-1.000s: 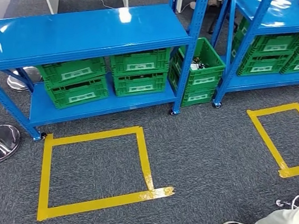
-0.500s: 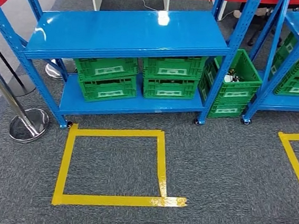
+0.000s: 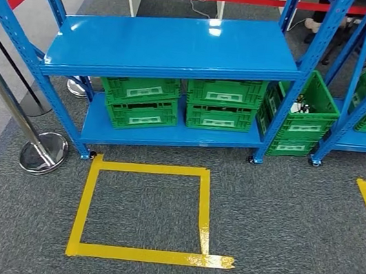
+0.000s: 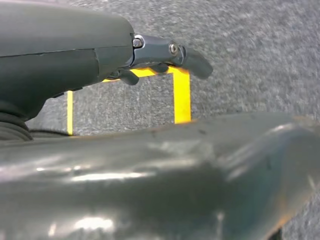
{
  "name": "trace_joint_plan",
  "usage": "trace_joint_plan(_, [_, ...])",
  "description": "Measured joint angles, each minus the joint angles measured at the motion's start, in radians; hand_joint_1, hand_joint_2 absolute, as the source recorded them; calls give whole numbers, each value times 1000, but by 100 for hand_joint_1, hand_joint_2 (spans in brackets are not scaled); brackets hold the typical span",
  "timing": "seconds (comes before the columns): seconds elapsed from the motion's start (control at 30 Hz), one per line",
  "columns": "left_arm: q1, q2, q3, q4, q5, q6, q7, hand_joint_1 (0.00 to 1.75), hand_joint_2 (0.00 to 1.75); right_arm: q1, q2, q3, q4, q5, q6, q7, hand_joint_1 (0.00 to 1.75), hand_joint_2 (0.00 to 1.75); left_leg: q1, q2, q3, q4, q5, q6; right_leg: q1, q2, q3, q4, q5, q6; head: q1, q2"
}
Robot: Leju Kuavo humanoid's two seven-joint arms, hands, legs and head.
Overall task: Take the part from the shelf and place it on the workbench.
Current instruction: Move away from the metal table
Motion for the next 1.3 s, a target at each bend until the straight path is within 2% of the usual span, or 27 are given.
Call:
trace_joint_plan(0.07, [1,3,0,0,0,0,1,0,0,-3,0,-2,-2,0,0,1,0,0,2,-2,40,-32,-15,11,-3,-2,-5,43,27,13,2,0])
trace_joint_plan(0.13, [0,4,0,0,-1,-1,1,0,0,-7,0,-4,-3,0,1,0,0,0,10,-3,84,-53,-30,18,-2,-2,-81,164,53,21,8,0])
trace_joint_plan(0.17, [-1,3,0,0,-1,-2,1,0,0,-8,0,-5,-3,-1,1,-2,0,0,12,-3,103,-59,-42,19,-1,-2,-135,231,45,24,11,0])
trace_joint_plan(0.23, [0,1,1,0,-1,-3,1,0,0,-12,0,-7,-4,-1,2,-5,0,0,16,-4,141,-64,-72,19,0,-2,-231,302,-30,29,13,0])
trace_joint_plan(0.27, [1,0,1,0,-1,-3,2,0,0,-14,0,-7,-4,-2,3,-6,0,0,18,-5,164,-65,-91,17,1,-3,-264,302,-72,32,14,0])
trace_joint_plan(0.3, [3,0,1,0,-1,-3,2,0,0,-17,-1,-8,-4,-2,3,-7,0,0,22,-7,189,-65,-111,15,1,-4,-286,279,-93,35,14,0])
trace_joint_plan(0.33, [3,0,1,0,-2,-2,2,0,0,-18,-1,-8,-4,-2,4,-7,0,0,25,-8,216,-65,-132,12,2,-5,-300,239,-78,38,15,0])
trace_joint_plan(0.4, [5,0,1,0,-2,-2,2,0,0,-17,-1,-9,-3,-3,4,-6,0,0,28,-11,262,-67,-176,2,3,-14,-314,143,71,37,20,0])
trace_joint_plan(0.43, [4,0,1,0,-3,-2,3,0,0,-17,-1,-9,-3,-3,4,-6,0,0,28,-11,279,-71,-194,-5,5,-16,-311,110,142,28,21,0])
trace_joint_plan(0.47, [4,0,1,0,-3,-2,3,0,0,-17,0,-9,-2,-3,4,-5,0,0,27,-11,294,-81,-204,-12,7,-18,-307,93,190,16,23,0])
trace_joint_plan(0.5, [2,0,1,0,-3,-2,4,0,0,-18,1,-10,-2,-2,4,-4,0,0,26,-11,303,-86,-202,-18,9,-17,-299,87,196,2,23,0])
trace_joint_plan(0.57, [-2,-1,1,0,-3,-1,6,0,0,-18,2,-10,-3,-2,4,-2,0,0,26,-8,282,-38,-159,-28,6,-14,-270,68,184,-14,21,0])
trace_joint_plan(0.63, [-3,-1,1,0,-3,-1,7,0,0,-13,3,-11,-3,-2,4,-1,0,0,26,-6,197,95,-118,-34,2,-15,-226,38,168,-24,19,0])
trace_joint_plan(0.67, [-2,-1,1,0,-3,-1,7,0,0,-11,3,-12,-3,-1,4,-1,0,0,26,-5,146,157,-128,-36,2,-15,-202,23,159,-27,19,0])
trace_joint_plan(0.73, [3,0,1,0,-3,0,8,0,0,-7,2,-13,-3,-1,4,1,0,0,27,-4,59,212,-218,-40,3,-9,-150,-3,140,-30,18,0])
trace_joint_plan(0.77, [4,0,1,0,-2,1,9,0,0,-5,2,-14,-3,-1,4,2,0,0,27,-4,27,209,-269,-40,3,-5,-122,-13,128,-30,18,0])
trace_joint_plan(0.8, [5,0,1,0,-2,1,10,0,0,-4,2,-14,-3,-1,4,2,0,0,27,-4,4,189,-299,-39,4,-1,-93,-20,114,-29,18,0])
trace_joint_plan(0.83, [5,-1,1,0,-2,1,10,0,0,-2,2,-14,-3,-1,4,3,0,0,27,-4,-11,155,-290,-35,6,2,-66,-24,97,-29,18,0])
trace_joint_plan(0.87, [6,-1,1,0,-2,1,10,0,0,0,2,-15,-3,-1,4,4,0,0,26,-4,-22,107,-231,-28,7,3,-44,-27,79,-28,17,0])
trace_joint_plan(0.93, [10,1,3,0,-1,1,10,0,0,3,4,-15,0,0,4,5,0,0,18,-7,-39,21,-43,-14,12,9,-11,-19,39,-22,21,0])
trace_joint_plan(0.97, [12,1,4,0,0,1,10,0,0,3,5,-15,1,0,4,5,0,0,13,-9,-43,0,27,-10,12,13,-6,-15,23,-17,22,0])
trace_joint_plan(1.0, [11,1,5,0,1,1,10,0,0,1,5,-16,2,0,4,5,0,0,7,-11,-46,-5,59,-8,11,17,0,-12,10,-12,25,0])
trace_joint_plan(1.07, [4,1,6,0,2,1,9,0,0,-3,5,-16,1,2,2,6,0,0,5,-13,-37,-9,57,-5,6,19,4,-14,-7,0,24,0])
trace_joint_plan(1.13, [-4,1,6,0,2,1,7,0,0,-5,5,-16,1,3,1,6,0,0,9,-13,-28,-20,50,6,5,13,-20,36,-40,9,25,0])
trace_joint_plan(1.23, [-7,1,6,0,0,2,7,0,0,-9,5,-16,0,4,2,3,0,0,10,-10,-17,-22,34,17,6,6,-147,232,-110,18,26,0])
trace_joint_plan(1.27, [-7,1,6,0,0,2,8,0,0,-11,5,-16,0,4,3,2,0,0,10,-10,-11,-22,28,18,6,5,-181,272,-106,20,26,0])
trace_joint_plan(1.3, [-7,0,6,0,-1,2,9,0,0,-13,5,-16,0,4,5,2,0,0,10,-11,-4,-22,22,17,6,5,-198,274,-80,21,26,0])
